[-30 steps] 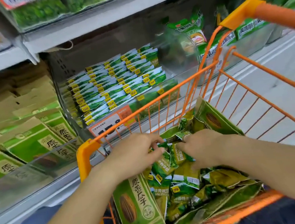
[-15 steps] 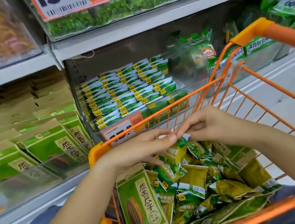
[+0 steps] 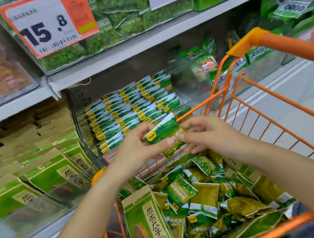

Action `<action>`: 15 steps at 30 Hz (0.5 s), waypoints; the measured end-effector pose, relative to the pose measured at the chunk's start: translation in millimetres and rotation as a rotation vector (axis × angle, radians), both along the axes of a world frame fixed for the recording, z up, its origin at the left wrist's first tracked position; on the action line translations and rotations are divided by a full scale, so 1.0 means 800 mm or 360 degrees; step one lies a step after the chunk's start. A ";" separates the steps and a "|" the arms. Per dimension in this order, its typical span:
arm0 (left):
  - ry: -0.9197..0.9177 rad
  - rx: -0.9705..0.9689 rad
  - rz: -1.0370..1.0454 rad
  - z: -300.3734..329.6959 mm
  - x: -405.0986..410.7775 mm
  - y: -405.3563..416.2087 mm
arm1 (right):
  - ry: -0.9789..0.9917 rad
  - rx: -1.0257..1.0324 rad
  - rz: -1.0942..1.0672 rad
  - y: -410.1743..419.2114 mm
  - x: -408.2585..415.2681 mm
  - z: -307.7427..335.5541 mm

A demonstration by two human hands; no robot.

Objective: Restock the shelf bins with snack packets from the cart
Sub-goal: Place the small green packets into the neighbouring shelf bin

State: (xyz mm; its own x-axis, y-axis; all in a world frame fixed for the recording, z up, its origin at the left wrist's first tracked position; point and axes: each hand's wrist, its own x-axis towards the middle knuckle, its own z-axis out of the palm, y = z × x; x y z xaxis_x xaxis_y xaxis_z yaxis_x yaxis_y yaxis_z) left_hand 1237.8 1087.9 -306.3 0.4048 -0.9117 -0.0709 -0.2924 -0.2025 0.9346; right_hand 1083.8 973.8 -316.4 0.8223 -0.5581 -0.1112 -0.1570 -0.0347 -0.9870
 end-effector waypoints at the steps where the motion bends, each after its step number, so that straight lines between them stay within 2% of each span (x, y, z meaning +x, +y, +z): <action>1: -0.0073 0.0042 -0.0080 0.007 0.003 -0.004 | -0.0016 -0.0072 -0.0061 -0.003 0.002 -0.001; 3: -0.0338 0.0125 -0.0238 0.022 0.007 -0.013 | 0.0049 -0.0363 -0.0152 -0.008 0.000 0.001; 5: -0.0710 0.0148 -0.0263 0.032 0.016 -0.031 | 0.0402 -0.1053 -0.0188 -0.009 -0.008 0.004; 7: -0.0915 0.0089 -0.0101 0.042 0.032 -0.057 | 0.0819 -0.1838 -0.0131 -0.014 -0.019 0.003; 8: -0.0967 0.0056 0.0015 0.045 0.042 -0.075 | 0.0979 -0.2026 -0.0062 -0.017 -0.024 -0.001; 12: -0.0982 -0.0016 0.0277 0.029 0.073 -0.163 | 0.1501 -0.2049 0.0294 -0.024 -0.033 -0.028; 15: -0.1020 0.0019 0.0337 0.004 0.092 -0.227 | 0.1671 -0.2066 0.0422 -0.025 -0.029 -0.042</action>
State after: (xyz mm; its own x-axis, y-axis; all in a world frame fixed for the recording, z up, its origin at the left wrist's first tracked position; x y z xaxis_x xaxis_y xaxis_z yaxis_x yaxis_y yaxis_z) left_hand 1311.1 906.2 -303.1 0.5402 -0.8086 0.2333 -0.7412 -0.3258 0.5869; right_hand 1060.3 954.0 -349.8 0.7758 -0.5822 -0.2433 -0.5366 -0.8116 0.2312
